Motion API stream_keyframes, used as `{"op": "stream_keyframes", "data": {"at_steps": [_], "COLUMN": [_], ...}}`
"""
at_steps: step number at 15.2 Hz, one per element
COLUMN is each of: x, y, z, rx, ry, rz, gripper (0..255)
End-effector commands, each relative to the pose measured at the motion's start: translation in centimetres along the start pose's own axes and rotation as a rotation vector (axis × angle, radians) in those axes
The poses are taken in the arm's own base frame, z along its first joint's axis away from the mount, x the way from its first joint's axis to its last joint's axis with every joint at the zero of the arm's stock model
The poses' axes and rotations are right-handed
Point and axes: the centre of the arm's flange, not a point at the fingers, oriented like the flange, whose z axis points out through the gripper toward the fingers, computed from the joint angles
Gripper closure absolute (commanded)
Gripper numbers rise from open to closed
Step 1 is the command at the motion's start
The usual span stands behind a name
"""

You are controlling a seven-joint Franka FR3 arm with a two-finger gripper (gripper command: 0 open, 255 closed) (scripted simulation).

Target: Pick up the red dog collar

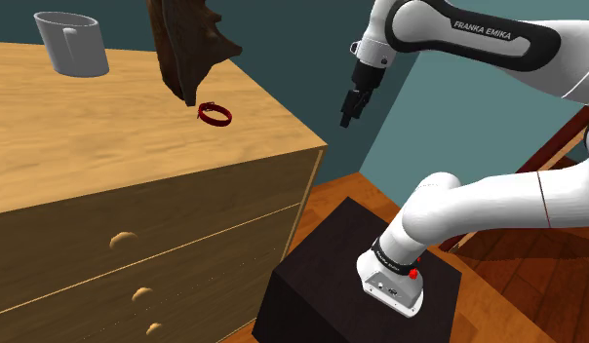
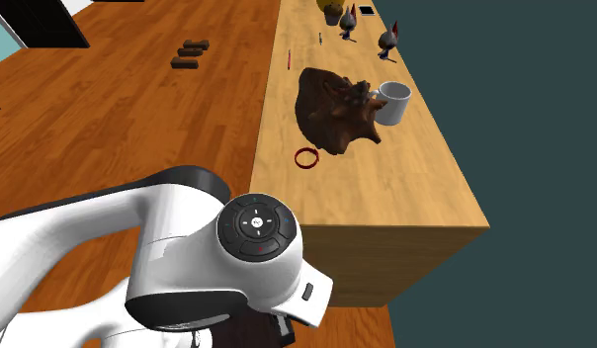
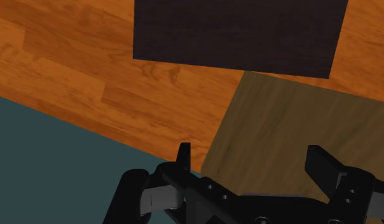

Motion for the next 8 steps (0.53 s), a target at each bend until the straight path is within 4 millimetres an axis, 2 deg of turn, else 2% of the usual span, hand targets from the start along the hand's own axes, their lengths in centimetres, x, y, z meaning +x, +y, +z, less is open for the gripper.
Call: {"op": "stream_keyframes", "data": {"at_steps": [1,8], "x": [0.0,6.4], "y": [0.0,-6.7], "z": [0.0,-1.6], "rx": [0.0,0.0], "ry": [0.0,-0.015], "rz": [0.0,-0.095], "gripper": [0,0]}}
